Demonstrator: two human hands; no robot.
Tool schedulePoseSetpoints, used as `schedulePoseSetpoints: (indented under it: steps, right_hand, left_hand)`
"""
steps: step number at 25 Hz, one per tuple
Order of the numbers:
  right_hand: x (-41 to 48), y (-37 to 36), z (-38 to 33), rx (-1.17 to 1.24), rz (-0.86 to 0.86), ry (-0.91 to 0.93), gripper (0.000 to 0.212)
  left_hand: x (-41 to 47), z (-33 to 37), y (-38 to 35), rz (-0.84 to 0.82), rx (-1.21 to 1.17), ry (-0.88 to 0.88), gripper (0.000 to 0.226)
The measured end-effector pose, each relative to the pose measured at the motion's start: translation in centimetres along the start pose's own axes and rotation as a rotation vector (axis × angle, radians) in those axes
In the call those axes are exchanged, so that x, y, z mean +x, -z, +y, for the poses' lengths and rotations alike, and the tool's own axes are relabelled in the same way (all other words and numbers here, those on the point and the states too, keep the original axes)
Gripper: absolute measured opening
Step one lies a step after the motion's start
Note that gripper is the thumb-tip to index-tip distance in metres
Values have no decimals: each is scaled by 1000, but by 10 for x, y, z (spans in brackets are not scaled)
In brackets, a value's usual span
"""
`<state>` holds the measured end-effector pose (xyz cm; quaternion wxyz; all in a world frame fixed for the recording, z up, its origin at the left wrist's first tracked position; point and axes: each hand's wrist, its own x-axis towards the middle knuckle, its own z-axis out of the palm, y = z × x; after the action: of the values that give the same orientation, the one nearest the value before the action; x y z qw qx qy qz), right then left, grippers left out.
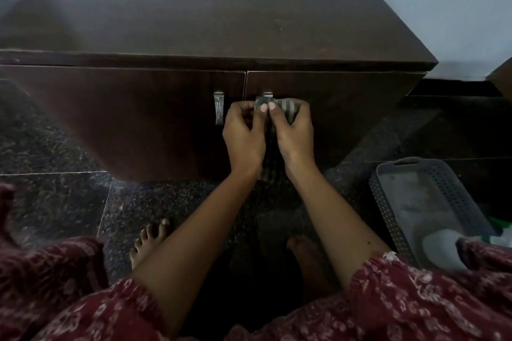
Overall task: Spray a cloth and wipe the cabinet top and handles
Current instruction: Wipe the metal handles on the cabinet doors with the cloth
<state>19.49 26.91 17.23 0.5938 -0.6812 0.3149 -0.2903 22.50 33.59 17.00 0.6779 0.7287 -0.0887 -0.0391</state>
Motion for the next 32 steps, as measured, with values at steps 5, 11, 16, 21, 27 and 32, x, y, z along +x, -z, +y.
schedulePoseSetpoints:
  steps: [5, 11, 16, 21, 27, 32]
  right_hand:
    - [11, -9, -2, 21, 71, 5, 19]
    - [1, -10, 8, 230, 63, -152, 21]
    - [-7, -10, 9, 210, 67, -175, 18]
    - [7, -11, -8, 80, 61, -53, 16]
    - [1, -5, 6, 188, 8, -157, 15]
    - [-4, -4, 18, 129, 22, -58, 15]
  left_hand:
    - [11, -6, -2, 66, 58, -40, 15]
    - [6, -12, 0, 64, 75, -60, 16]
    - [2, -14, 3, 22, 69, -24, 17]
    - [15, -3, 2, 13, 65, -62, 19]
    - [8, -16, -2, 30, 79, -83, 16]
    - [0, -25, -3, 17, 32, -84, 8]
